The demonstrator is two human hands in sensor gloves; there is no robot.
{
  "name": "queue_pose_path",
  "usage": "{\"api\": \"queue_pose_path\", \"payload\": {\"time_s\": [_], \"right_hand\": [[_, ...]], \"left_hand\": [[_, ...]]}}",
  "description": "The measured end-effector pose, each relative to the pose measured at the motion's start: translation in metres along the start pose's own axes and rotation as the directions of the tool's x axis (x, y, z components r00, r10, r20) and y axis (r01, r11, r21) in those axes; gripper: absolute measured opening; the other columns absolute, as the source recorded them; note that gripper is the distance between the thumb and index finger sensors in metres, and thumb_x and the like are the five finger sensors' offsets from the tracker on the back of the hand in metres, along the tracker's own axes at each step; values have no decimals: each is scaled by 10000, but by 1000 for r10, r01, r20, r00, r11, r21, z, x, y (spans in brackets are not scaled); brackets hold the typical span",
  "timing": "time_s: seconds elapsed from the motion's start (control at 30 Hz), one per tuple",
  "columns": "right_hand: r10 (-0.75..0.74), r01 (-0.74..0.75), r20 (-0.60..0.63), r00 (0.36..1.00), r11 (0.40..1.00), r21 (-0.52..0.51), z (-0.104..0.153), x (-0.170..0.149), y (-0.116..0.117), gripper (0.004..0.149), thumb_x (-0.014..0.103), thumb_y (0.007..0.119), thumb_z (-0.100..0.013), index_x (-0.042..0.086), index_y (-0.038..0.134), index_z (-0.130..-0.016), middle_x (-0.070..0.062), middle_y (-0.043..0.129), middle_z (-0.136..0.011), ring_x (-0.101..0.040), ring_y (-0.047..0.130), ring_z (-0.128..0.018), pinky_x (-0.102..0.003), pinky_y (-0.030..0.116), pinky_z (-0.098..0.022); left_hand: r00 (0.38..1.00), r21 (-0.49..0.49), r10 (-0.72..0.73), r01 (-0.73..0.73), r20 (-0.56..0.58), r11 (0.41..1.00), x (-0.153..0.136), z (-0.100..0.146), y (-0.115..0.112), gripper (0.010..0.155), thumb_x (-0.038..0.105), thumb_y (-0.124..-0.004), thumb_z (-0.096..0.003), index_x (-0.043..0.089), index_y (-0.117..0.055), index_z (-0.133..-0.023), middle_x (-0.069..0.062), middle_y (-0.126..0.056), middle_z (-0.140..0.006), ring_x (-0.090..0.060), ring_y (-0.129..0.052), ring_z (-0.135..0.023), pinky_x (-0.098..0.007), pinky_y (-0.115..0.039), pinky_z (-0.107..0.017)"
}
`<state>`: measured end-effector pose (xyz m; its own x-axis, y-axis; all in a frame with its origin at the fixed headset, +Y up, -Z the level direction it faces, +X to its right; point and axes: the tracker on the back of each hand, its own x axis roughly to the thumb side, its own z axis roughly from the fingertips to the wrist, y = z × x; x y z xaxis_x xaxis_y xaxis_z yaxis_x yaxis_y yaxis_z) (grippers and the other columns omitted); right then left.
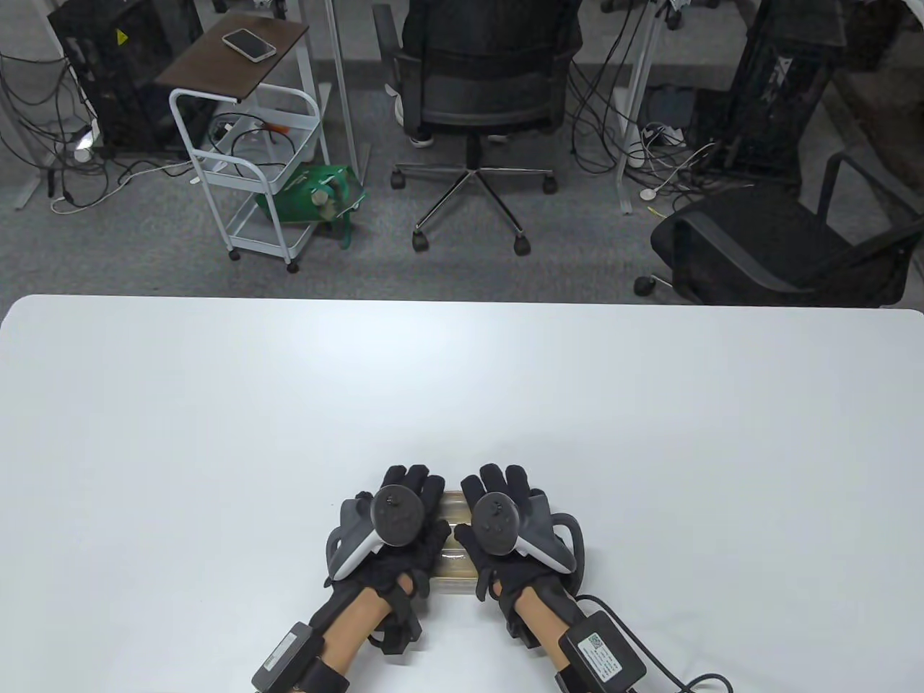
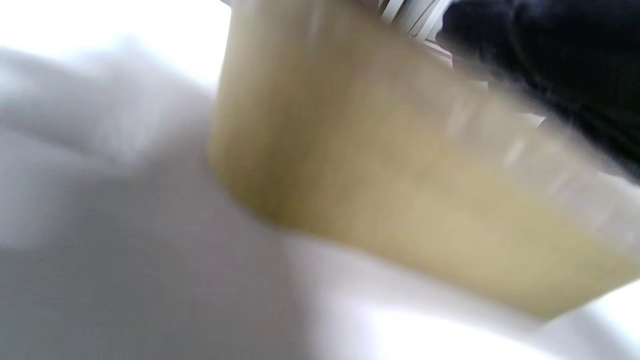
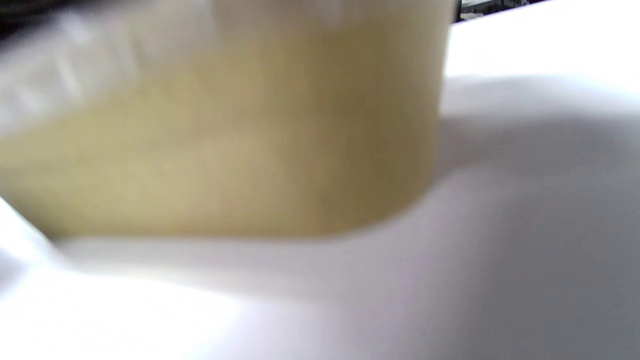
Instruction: Cover the takeout box
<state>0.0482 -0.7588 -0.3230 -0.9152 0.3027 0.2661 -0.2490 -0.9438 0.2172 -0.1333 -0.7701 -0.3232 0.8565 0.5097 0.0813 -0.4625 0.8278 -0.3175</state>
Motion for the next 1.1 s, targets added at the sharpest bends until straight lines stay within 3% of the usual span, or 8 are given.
{"api": "queue_pose_path", "payload": {"time_s": [0.07,0.17,0.33,0.5,0.57,1.1], "right_hand": [[-8,10,50,999,1000,-22,8,2,-16,712,544,525,-472,243,263,-1061,-68,158,-1157,-420,102,-1019,-638,245,-671],[-19,39,134,991,988,-152,25,3,-42,707,554,545,-467,249,320,-1064,-71,241,-1166,-452,177,-1032,-667,322,-673],[-100,181,273,957,941,-287,53,-10,-62,700,558,573,-461,241,390,-1058,-70,366,-1159,-457,351,-1037,-672,408,-666],[-239,329,287,928,887,-325,61,-36,-49,702,551,590,-455,217,426,-1050,-86,415,-1146,-456,393,-1027,-681,422,-655],[-294,368,277,915,888,-274,59,-43,-41,703,548,596,-456,213,429,-1051,-97,413,-1146,-463,388,-1026,-688,416,-652],[-183,254,271,945,933,-256,57,-34,-30,705,547,592,-457,203,430,-1050,-102,419,-1142,-470,406,-1018,-688,414,-650]], "left_hand": [[996,9,71,-71,60,997,1,8,15,728,587,-456,-406,389,-202,-1059,79,-37,-1176,-223,57,-1125,-685,-59,-727],[974,61,125,-138,191,988,3,24,36,761,631,-509,-392,384,-261,-1068,61,-142,-1197,-274,-85,-1162,-711,-168,-751],[930,102,184,-227,319,969,-3,45,41,792,672,-562,-377,369,-334,-1072,50,-241,-1209,-292,-200,-1179,-721,-267,-757],[924,105,184,-231,335,967,-9,50,30,803,687,-563,-374,370,-326,-1072,51,-236,-1209,-280,-177,-1183,-726,-260,-752],[926,102,180,-225,331,969,-11,48,25,804,686,-564,-375,367,-323,-1073,52,-236,-1208,-273,-177,-1183,-724,-263,-753],[940,77,184,-214,287,974,-16,37,11,798,671,-567,-377,354,-328,-1070,45,-243,-1205,-274,-183,-1179,-717,-271,-756]]}}
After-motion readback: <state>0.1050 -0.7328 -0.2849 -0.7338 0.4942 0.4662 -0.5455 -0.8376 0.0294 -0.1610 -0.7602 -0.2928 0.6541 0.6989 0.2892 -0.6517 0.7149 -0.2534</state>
